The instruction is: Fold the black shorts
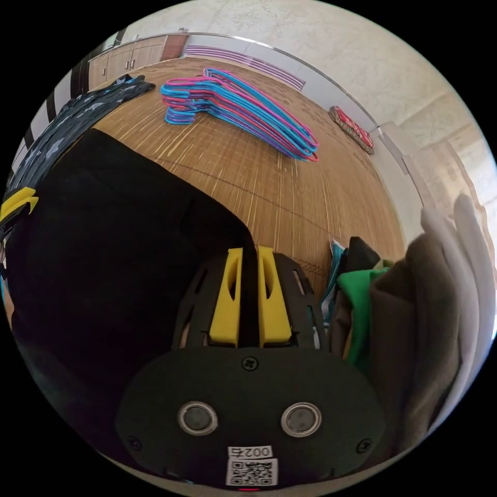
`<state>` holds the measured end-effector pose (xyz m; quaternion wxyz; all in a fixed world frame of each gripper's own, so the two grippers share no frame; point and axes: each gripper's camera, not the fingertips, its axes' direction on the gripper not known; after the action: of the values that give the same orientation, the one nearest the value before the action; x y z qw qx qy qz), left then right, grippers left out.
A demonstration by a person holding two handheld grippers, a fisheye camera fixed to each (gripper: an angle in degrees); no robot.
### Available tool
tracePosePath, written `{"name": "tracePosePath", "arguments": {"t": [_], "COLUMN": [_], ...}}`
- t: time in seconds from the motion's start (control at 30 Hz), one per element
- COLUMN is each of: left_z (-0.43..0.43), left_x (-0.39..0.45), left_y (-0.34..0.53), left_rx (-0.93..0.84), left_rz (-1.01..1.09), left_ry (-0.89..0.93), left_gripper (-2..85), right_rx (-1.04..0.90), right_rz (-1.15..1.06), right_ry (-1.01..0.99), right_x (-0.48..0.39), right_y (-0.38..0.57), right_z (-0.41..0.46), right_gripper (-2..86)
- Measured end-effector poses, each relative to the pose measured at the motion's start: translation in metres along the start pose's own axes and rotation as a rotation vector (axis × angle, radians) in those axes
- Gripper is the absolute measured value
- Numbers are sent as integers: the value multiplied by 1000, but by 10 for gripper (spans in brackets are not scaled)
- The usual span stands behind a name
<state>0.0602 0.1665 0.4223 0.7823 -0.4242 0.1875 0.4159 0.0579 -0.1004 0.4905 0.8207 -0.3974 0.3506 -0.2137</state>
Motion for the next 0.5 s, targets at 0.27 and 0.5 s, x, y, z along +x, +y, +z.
{"name": "tracePosePath", "arguments": {"t": [0.27, 0.5], "left_z": [-6, -35], "left_x": [5, 3], "left_y": [9, 35], "left_rx": [-36, -30], "left_rz": [-44, -50], "left_ry": [-60, -34], "left_gripper": [29, 32], "right_rx": [30, 123], "right_rz": [-64, -92], "right_ry": [-58, -131], "right_x": [5, 9], "right_y": [6, 61], "right_z": [8, -27], "right_gripper": [58, 67]}}
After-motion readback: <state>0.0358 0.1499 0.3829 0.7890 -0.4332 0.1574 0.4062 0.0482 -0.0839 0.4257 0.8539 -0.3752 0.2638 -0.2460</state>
